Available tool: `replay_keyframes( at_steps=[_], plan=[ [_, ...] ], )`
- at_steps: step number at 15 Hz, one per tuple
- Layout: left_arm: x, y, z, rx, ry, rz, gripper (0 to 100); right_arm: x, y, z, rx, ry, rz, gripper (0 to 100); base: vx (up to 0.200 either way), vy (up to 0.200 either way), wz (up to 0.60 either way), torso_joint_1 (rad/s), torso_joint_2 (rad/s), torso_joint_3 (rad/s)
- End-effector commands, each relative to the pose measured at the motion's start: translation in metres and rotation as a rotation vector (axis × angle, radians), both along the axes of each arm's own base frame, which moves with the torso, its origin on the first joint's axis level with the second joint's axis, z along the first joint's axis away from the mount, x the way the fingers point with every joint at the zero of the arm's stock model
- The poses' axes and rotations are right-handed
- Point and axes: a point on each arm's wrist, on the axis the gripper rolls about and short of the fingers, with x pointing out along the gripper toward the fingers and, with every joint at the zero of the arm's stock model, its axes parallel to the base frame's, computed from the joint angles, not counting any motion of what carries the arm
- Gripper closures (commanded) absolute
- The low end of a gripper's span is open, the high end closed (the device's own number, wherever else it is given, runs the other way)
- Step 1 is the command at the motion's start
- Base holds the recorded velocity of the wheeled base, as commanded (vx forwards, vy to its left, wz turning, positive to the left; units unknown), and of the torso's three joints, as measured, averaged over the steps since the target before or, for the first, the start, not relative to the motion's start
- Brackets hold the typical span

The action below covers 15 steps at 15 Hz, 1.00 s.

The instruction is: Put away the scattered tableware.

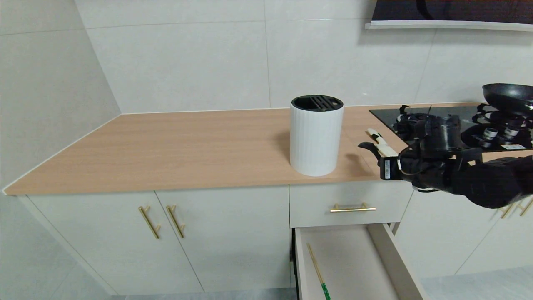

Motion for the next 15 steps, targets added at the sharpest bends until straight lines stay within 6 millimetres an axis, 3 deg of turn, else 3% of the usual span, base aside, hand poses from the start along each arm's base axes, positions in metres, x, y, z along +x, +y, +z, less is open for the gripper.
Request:
replay_keyframes(
  at_steps=[1,5,10,15],
  plan=[
    [0.000,0.000,0.000,0.000,0.002,0.000,0,-0.034,-0.006,0.014,0.012,-0.018,0.012,100,0.000,0.000,0.00,0.000,0.00,0.000],
    [0.000,0.000,0.000,0.000,0.000,0.000,0,-0.053,-0.009,0.000,0.035,0.041,0.019,100,0.000,0.000,0.00,0.000,0.00,0.000],
    [0.000,0.000,0.000,0.000,0.000,0.000,0,-0.057,-0.009,-0.007,0.025,0.065,0.034,100,0.000,0.000,0.00,0.000,0.00,0.000],
    [0.000,0.000,0.000,0.000,0.000,0.000,0,-0.063,0.005,-0.019,0.005,0.107,0.086,100,0.000,0.000,0.00,0.000,0.00,0.000]
  ],
)
